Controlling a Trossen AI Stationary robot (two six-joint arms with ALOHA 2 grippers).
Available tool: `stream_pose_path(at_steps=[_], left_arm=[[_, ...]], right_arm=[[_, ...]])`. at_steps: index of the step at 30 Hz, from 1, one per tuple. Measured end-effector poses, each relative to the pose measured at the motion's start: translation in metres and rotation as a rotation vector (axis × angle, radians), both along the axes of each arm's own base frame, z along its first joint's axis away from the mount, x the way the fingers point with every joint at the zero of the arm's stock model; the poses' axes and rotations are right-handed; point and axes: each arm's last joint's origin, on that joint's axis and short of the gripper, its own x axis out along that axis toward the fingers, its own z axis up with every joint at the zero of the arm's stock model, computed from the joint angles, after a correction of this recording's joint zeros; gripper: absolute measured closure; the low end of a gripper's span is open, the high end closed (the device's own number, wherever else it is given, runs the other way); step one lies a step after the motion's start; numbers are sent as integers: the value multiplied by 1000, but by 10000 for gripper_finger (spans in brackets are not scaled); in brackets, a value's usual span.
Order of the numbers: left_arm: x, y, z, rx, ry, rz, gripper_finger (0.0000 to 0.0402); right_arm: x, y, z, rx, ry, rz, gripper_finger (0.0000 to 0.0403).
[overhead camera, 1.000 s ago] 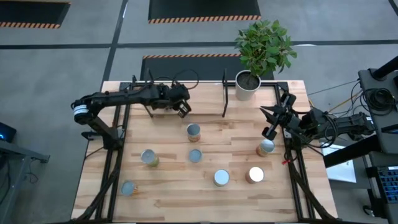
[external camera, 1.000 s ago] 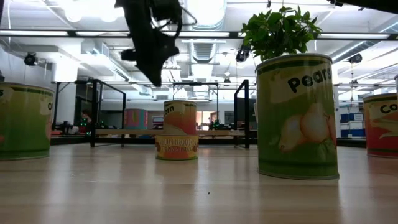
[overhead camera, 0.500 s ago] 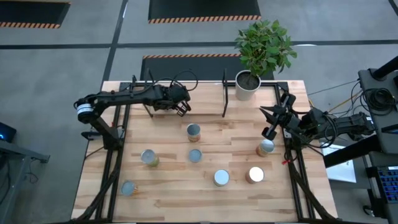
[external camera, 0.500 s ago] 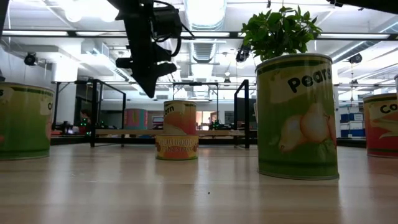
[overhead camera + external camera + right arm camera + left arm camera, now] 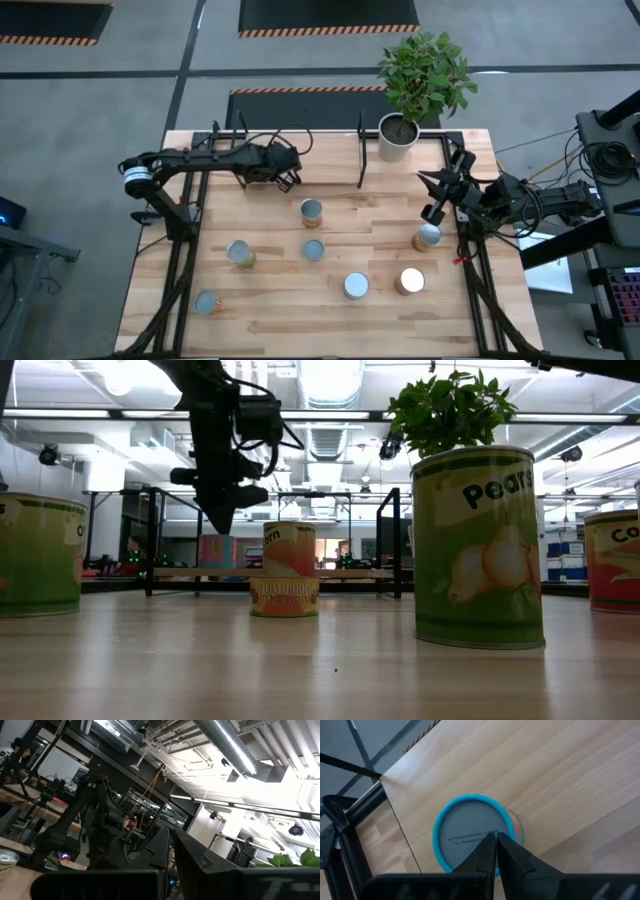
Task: Pick and place cans onto a shelf
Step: Put the canned mixed vegetables on the shelf
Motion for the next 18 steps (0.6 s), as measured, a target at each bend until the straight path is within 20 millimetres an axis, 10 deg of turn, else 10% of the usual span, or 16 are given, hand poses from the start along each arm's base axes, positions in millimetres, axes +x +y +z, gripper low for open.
stream_pose_path(at_steps=[18], left_arm=[[-5, -2, -2, -10, 18, 37, 401]], right_arm=[[0, 0, 0, -1, 0, 0, 385]])
